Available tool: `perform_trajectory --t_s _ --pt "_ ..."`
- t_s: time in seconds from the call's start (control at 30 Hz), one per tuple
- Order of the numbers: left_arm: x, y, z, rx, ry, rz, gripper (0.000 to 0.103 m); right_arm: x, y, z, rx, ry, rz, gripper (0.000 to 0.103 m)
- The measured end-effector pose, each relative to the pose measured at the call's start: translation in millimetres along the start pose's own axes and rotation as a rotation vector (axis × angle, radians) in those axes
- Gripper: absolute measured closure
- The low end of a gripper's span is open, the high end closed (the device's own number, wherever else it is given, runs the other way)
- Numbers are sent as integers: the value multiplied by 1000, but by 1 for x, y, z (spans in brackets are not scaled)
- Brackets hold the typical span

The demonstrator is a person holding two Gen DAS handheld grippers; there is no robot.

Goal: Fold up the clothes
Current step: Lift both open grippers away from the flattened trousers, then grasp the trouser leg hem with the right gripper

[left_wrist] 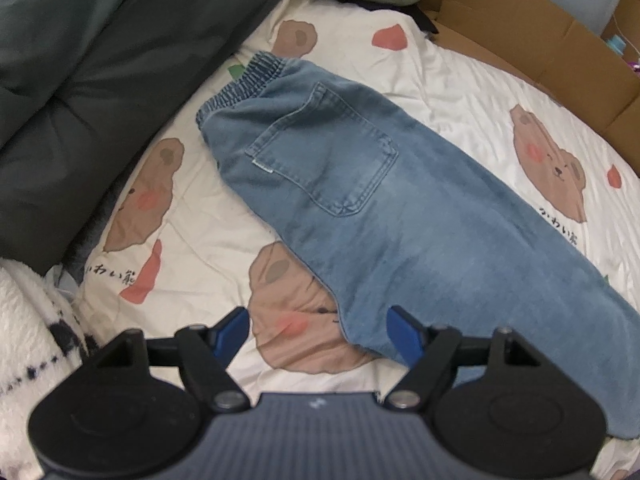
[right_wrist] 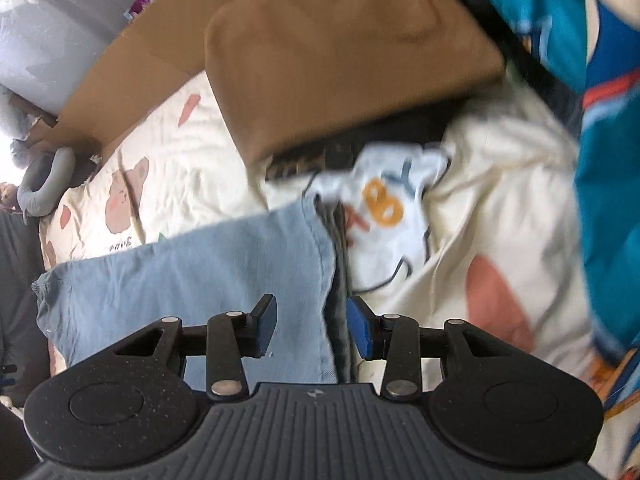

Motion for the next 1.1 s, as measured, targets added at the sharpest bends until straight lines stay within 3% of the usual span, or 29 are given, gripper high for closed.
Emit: perform_trajectory --t_s 0.4,0.83,1.0,1.1 --pt "4 -29 -6 -30 -8 63 25 20 -57 -8 2 -3 60 56" --pt "1 -61 -24 -45 -60 117 25 22 -75 -22 -74 -60 60 54" --pt "3 -67 -25 -43 -63 120 25 18 -52 -8 -168 -19 27 55" --pt "5 -71 -25 -51 -60 132 25 16 -50 -7 -144 11 25 55"
Point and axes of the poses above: each gripper's, at about its wrist camera, not at the fingertips, and y roughly against the way its jaws point, z to its left, x to its underside, the point moved 3 cm from there along -y, roughly the way its jaws point, and after that the axes turned 1 degree about -z, right-handed, at the moved point
